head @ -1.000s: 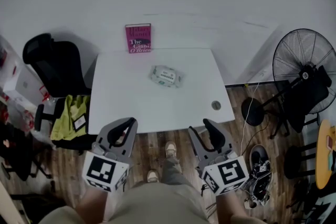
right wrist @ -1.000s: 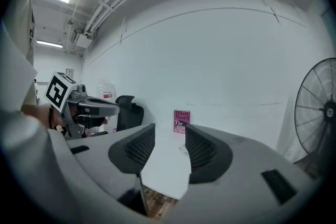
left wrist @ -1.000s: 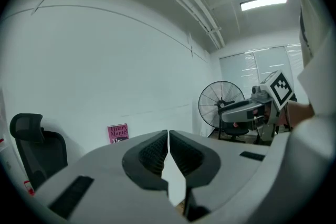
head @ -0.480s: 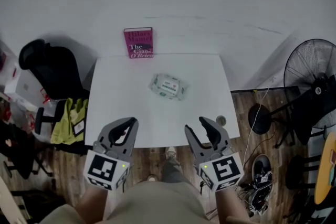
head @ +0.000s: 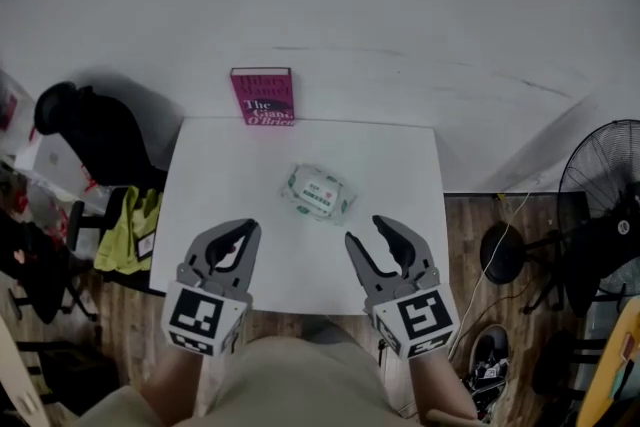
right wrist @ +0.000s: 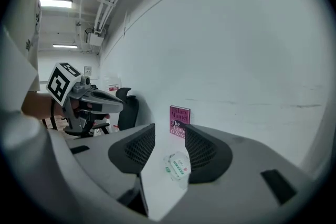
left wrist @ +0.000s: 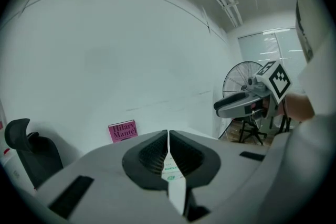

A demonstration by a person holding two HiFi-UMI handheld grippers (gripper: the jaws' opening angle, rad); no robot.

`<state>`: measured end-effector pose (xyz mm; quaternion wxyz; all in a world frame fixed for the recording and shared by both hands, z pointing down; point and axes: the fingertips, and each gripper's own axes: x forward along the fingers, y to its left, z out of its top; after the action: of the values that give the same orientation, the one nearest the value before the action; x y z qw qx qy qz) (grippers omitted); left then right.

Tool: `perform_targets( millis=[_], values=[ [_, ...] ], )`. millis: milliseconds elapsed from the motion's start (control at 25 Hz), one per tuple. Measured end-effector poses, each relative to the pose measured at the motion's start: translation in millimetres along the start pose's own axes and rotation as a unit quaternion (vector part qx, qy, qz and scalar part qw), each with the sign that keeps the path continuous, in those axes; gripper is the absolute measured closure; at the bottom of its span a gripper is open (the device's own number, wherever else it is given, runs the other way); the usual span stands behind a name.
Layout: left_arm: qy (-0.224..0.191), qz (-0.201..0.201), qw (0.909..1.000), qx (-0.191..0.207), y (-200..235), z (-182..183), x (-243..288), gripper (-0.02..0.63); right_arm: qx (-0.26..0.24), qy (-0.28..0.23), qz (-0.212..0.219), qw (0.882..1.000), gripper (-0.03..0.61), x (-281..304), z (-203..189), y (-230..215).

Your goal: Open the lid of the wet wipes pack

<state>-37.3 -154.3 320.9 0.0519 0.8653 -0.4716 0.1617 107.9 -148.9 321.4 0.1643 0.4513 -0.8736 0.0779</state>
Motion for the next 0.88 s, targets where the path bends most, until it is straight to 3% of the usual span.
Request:
perform_targets(
  millis=[400, 600, 880],
  values=[
    [0.016, 0.017, 0.9997, 0.006, 5, 15, 41, 0.584, 0.0, -0.022, 0.025, 0.999, 0.396, 28, 5, -47],
    [0.016, 0.018, 0.9992, 0.032, 12, 16, 46, 0.584, 0.0, 0.016, 0.023, 1.0, 0.396, 31, 1, -45],
    [0.012, 0.002, 0.9997, 0.022, 31, 18, 46, 0.584, 0.0, 0.015, 0.002, 1.0, 0.396, 46, -1, -37]
  ],
)
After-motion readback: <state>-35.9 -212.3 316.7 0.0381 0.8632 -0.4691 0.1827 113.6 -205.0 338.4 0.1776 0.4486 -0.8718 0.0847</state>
